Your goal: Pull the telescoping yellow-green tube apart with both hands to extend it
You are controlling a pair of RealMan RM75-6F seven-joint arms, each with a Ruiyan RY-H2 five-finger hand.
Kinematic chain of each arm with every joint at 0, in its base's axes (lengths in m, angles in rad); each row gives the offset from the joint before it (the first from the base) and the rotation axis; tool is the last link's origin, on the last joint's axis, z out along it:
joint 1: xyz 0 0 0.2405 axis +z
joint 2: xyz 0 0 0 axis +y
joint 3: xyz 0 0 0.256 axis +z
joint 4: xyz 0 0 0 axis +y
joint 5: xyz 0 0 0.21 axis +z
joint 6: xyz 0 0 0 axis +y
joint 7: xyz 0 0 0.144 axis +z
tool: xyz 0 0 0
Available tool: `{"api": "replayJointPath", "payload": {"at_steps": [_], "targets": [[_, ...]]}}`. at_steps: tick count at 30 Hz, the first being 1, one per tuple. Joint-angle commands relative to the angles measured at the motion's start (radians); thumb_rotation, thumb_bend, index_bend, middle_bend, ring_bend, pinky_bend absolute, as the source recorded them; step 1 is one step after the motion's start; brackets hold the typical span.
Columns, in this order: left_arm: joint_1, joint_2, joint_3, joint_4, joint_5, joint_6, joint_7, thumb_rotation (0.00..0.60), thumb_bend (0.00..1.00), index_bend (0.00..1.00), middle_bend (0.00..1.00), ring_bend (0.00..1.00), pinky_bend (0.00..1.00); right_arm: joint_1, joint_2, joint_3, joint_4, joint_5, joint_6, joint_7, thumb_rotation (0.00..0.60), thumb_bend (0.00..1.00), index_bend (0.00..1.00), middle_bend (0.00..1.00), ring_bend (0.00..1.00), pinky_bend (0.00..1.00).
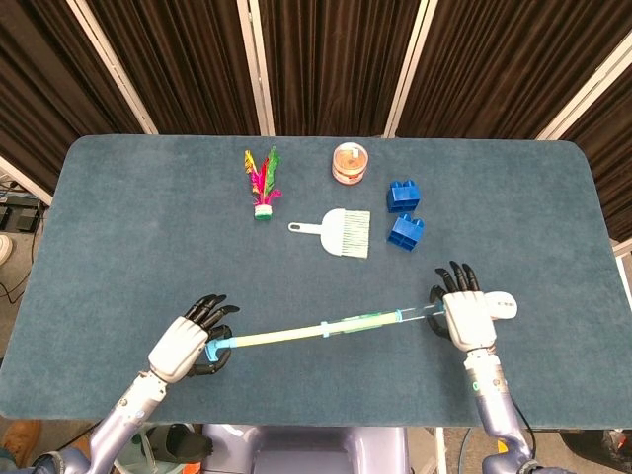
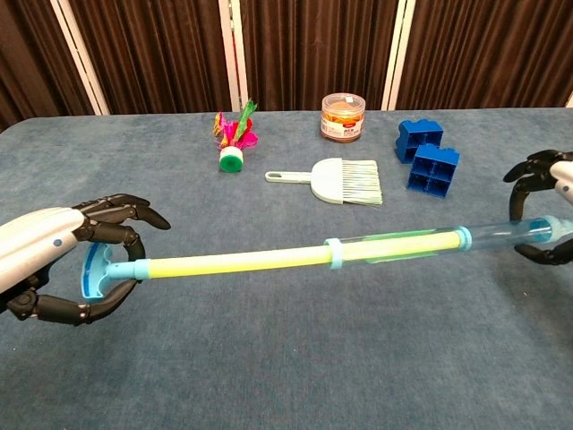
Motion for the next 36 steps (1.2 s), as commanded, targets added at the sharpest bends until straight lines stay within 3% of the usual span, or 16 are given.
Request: {"api": "replayJointPath", "payload": {"at_steps": [1,24,36], "targets": [[0.006,0.016,0.011,-0.006,0.015,0.014,-0.009,0.6,0.7,0.65,0.18,0.07,0.1,0.005,0.008,0.012,0.015,0.013,-0.005,0.009,0.6,0.39,0.76,0.21,0.08,0.08],[0.042,0.087,0.024,-0.057,0.035,0.06,-0.01,0.6,0.69,0.65,0.19,0.08,0.1,0.043,0.031,0.078,0.125,0.105,-0.044,0.073,0.6,0.39,0.76,0.22,0.08,0.08],[0.056,0.099,0.024,-0.059,0.045,0.078,-0.009,0.6,0.69,0.65,0.19,0.08,0.1,0.056,0.031,0.087,0.158,0.132,-0.057,0.079,0.6,0.4,0.83,0.25,0.08,0.08]]}}
